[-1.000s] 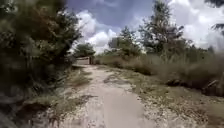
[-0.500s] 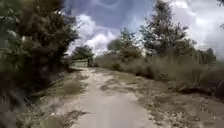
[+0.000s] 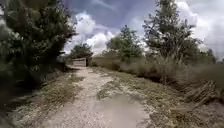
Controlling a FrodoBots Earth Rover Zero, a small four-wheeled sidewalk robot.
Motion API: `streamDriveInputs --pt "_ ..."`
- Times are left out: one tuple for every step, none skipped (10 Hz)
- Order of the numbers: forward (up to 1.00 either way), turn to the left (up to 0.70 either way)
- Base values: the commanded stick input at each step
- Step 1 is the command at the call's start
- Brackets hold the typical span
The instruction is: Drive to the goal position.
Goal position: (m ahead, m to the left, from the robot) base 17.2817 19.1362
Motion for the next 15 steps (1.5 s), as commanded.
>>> streamDriveInputs --pt "0.84 0.00" --pt "0.84 0.00" --pt "0.84 0.00" --pt "0.84 0.00" --pt "0.84 0.00" --pt "0.84 0.00" --pt "0.84 0.00" --pt "0.84 0.00" --pt "0.84 0.00" --pt "0.84 0.00" --pt "0.84 0.00" --pt "0.84 0.00" --pt "0.85 0.00" --pt "0.85 0.00" --pt "0.85 0.04"
